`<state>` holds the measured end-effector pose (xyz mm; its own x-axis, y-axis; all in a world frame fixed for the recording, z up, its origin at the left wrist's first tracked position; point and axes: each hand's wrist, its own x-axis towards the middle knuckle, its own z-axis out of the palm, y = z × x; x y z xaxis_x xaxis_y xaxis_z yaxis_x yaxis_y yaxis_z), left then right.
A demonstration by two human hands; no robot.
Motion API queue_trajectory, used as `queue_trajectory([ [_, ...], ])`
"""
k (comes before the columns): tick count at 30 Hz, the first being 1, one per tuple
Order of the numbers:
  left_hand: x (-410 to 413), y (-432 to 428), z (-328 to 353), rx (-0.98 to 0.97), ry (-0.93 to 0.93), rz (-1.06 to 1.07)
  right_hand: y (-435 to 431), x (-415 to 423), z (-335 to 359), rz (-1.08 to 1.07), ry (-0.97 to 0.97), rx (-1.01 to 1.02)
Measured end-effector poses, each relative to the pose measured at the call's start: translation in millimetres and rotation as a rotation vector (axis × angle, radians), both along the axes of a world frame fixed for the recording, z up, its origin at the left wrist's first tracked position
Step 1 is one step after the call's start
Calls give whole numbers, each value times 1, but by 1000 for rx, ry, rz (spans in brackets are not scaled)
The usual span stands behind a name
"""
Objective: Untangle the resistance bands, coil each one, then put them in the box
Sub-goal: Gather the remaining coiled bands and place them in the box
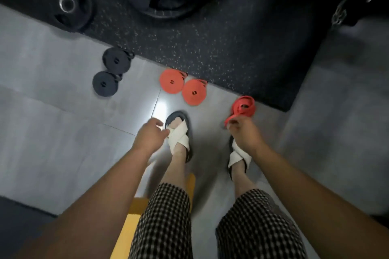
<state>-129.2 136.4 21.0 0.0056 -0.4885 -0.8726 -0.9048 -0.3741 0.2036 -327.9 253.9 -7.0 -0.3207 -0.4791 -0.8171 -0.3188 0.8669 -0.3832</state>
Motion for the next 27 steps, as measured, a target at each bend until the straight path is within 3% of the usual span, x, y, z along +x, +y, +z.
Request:
queue_trajectory([
  [4,-7,-38,-75,-24,33,7,-22,16,-76,-37,-25,42],
  [15,-21,-88,-289,-325,-20,-348,-72,40,-258,26,98,-80],
  [21,-14,-98,-336,-409,38,-710,-85,42,-307,206,308,-186],
  [27,-19,-103,-346,-466,59,-839,-94,39,-308,230,324,-162],
])
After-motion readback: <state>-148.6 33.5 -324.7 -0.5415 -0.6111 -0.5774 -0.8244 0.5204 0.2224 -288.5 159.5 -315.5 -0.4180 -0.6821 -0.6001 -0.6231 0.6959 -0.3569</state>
